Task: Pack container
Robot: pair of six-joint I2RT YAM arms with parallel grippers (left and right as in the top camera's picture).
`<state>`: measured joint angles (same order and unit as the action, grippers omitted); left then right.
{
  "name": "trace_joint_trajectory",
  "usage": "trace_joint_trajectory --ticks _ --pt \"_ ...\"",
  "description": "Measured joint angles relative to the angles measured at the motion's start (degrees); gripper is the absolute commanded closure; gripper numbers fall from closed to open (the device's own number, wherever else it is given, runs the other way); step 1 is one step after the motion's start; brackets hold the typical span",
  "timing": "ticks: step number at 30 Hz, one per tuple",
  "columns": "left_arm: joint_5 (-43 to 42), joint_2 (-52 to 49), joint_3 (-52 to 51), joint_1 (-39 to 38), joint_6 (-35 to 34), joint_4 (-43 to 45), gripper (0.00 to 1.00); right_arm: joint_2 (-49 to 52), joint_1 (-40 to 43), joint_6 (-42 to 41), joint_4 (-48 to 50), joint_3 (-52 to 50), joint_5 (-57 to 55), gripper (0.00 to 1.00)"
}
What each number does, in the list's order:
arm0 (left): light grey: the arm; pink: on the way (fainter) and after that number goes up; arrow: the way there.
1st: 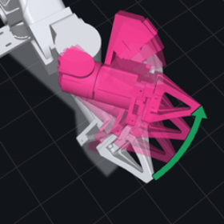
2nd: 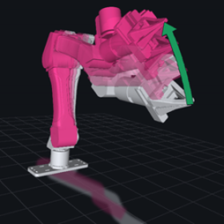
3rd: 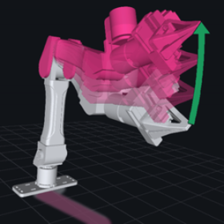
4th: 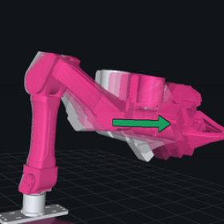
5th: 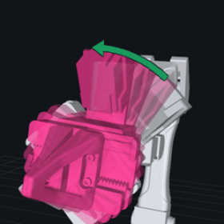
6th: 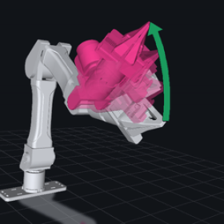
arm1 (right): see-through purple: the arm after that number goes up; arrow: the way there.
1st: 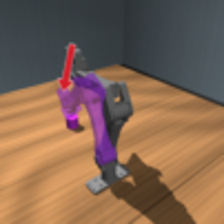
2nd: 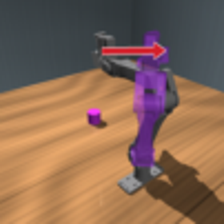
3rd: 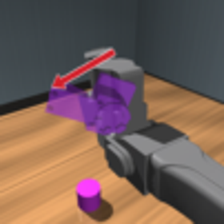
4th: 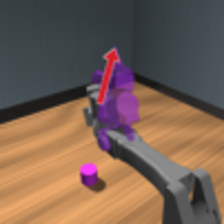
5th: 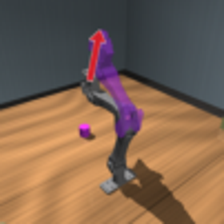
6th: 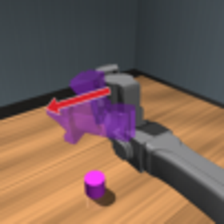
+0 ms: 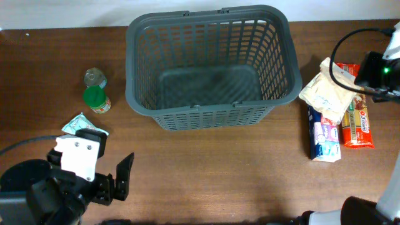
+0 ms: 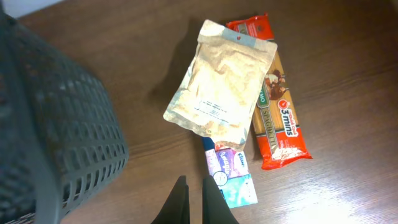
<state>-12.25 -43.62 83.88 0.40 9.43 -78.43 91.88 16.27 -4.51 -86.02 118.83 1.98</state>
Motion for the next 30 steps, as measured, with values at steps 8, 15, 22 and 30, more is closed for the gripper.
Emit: trace_joint_trajectory --ticks 8,15,22,30 --pt "0.0 0.0 0.0 0.0 0.0 -4.3 0.01 4.8 2.3 0.0 0.6 0.0 0.0 0.96" --pt "0.0 0.0 0.0 0.0 0.0 -5.0 0.01 12.0 2.6 0.7 6.1 0.0 0.3 0.96" --pt "0.0 0.0 0.0 0.0 0.0 -5.0 0.01 18.4 2.6 1.8 13.4 0.0 0.5 0.39" --pt "0.0 0.0 0.0 0.0 0.0 -5.0 0.01 29.6 4.6 2.8 17.1 0.0 1.9 0.01"
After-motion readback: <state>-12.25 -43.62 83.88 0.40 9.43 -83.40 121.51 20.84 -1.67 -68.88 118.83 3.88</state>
